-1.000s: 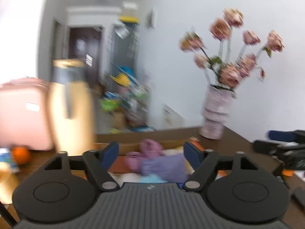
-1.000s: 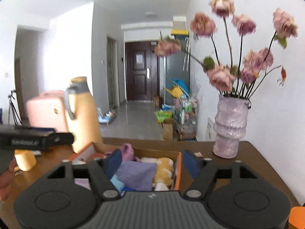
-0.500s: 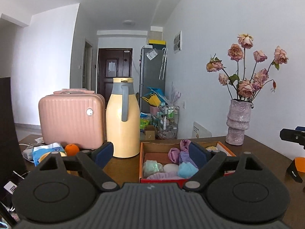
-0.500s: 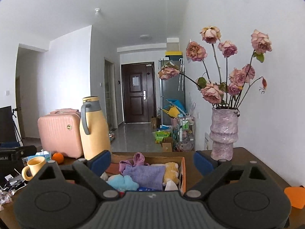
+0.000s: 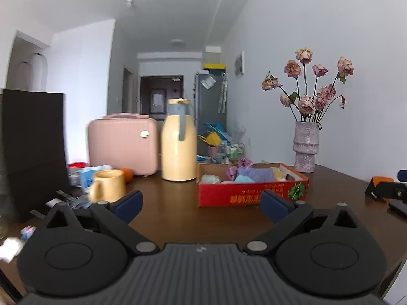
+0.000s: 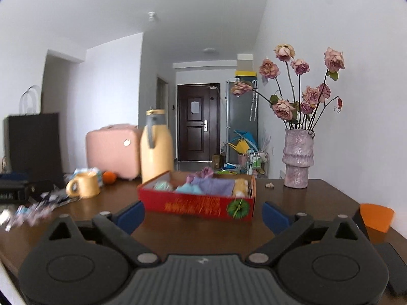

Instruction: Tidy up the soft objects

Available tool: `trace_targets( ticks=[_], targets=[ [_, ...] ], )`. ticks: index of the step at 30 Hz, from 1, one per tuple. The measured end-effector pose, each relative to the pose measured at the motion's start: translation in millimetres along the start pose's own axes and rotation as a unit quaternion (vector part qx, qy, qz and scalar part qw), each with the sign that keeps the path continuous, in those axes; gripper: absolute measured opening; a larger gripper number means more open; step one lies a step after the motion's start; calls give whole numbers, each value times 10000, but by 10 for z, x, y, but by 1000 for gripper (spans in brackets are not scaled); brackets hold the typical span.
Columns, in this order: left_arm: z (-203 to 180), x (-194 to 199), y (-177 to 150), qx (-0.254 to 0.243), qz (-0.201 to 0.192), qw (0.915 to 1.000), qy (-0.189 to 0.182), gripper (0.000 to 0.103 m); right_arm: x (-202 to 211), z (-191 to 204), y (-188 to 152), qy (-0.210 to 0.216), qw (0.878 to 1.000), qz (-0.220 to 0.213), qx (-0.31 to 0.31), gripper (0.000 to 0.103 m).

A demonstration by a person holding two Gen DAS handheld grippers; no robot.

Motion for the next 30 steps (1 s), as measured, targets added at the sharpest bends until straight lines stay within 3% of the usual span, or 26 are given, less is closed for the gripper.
trace_targets(
  ticks=[5,9,12,15,23,30],
  targets=[
    [105,712,-317,-103,-119,9997,168,103,650,308,-348,-39,9997,138,199,103],
    [172,1057,-546,-88,-50,9999,116,103,905,498,-542,9,9997,143,200,103],
    [108,1058,-595,-274,21,9996,6,103,834,537,-573,105,9995,251,146,103],
    [124,1057,-601,-98,-18,9999,57,103,783,547,-574,-96,9995,293,56,103],
    [119,1062,-568,-125,-66,9999,53,103,806,520,-519,13,9999,68,-127,103],
    [119,1048,-546,-120,-91,9999,66,103,761,492,-547,44,9996,139,-226,103]
  ],
)
Point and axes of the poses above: each gripper's, at about its wrist camera, not at the fingertips, and x roughly against the way its jaws point, z to its left, y to its top, the point moved 3 cm from there along -x, roughly the way its jaws point, and after that the axes turned 10 degrees about x, right-handed, at the moved point
